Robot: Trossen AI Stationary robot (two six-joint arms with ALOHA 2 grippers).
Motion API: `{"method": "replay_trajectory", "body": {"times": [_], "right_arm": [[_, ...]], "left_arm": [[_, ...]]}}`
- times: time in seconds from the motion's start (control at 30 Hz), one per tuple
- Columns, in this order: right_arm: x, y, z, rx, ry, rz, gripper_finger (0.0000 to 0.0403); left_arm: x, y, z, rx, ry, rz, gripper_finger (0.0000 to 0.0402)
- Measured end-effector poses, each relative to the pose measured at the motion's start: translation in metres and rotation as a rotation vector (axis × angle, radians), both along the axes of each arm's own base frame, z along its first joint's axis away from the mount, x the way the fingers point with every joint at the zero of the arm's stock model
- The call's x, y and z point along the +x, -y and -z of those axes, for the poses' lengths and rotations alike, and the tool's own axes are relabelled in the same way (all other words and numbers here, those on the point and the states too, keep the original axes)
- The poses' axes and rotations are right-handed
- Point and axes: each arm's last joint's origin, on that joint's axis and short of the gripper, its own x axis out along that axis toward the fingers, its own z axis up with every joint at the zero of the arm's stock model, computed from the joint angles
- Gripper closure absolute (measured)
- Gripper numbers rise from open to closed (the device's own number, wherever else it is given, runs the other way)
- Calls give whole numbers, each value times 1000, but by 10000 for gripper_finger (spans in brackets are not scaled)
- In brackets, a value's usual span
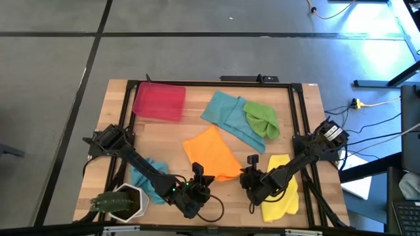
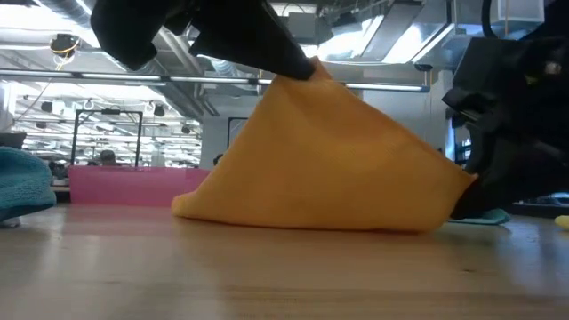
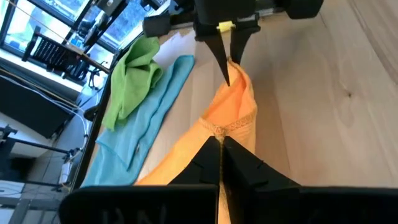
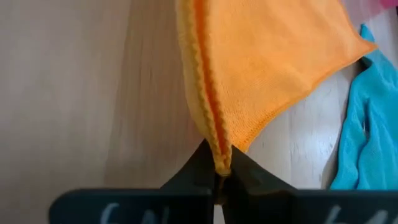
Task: Roll microfiber towels into tight, uniform cylinder then place into a basket
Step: Fold the orange microfiber towel
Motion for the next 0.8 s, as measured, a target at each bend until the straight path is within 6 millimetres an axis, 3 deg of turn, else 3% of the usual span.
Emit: {"method": "replay_trajectory", "body": {"times": [0.33, 0.63, 0.8], "right_arm": [[-8, 5, -43, 32, 71, -44, 400], [-17, 23, -92, 84, 159, -64, 401], [-14, 28, -97, 205, 155, -48, 378]], "left_arm": [[-4, -5, -4, 64, -14, -34, 401], [-9, -33, -48, 105, 41, -116, 401], [-5, -44, -55, 75, 41, -121, 401]]}}
